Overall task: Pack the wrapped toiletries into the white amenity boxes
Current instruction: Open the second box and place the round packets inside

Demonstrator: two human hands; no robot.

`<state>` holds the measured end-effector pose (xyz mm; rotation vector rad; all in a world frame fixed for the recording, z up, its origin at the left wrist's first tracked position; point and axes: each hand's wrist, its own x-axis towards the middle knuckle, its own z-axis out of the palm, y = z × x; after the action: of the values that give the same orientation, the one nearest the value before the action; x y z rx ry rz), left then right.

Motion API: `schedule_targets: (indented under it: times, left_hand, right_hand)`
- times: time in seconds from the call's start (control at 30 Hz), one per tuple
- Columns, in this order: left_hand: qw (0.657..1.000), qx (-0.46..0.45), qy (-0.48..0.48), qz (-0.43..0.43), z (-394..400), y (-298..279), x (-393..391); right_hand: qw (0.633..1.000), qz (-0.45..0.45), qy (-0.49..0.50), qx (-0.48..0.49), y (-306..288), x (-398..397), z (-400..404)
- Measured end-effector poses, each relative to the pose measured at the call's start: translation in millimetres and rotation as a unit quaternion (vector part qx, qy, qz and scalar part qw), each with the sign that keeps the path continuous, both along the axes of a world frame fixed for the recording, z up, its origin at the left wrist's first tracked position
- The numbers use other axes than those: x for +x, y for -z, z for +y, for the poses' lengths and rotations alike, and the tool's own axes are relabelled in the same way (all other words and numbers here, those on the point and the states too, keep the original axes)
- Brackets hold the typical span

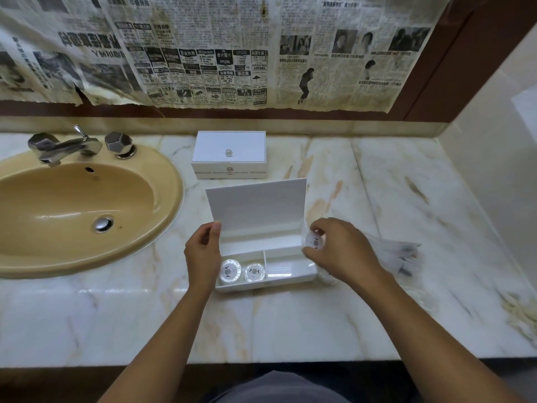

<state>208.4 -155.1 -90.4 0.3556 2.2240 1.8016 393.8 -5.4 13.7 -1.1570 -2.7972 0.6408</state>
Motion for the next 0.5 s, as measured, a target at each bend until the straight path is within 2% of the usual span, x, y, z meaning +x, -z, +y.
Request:
schedule_targets:
  times: [0.1,0.2,0.37,0.5]
  left_hand:
    - [1.000,-0.002,0.000,0.000,0,0,0]
    - [1.000,-0.008,-0.001,-0.001,0,0,0]
    - [1.000,-0.006,-0.004,-0.003,0,1,-1]
    - [1.000,-0.005,-0.009,-0.008,1,1,-1]
  right_hand:
    - [0.997,0.031,-0.065,-0.025,-9,-21,-23]
    - [0.990,0.021,-0.130,-0.042,-7,-41,-43]
    - [0.975,-0.057,-0.215,0.009,6,-65,-62]
    - [0.962,-0.115,-0.241,0.056,9,-74,-70]
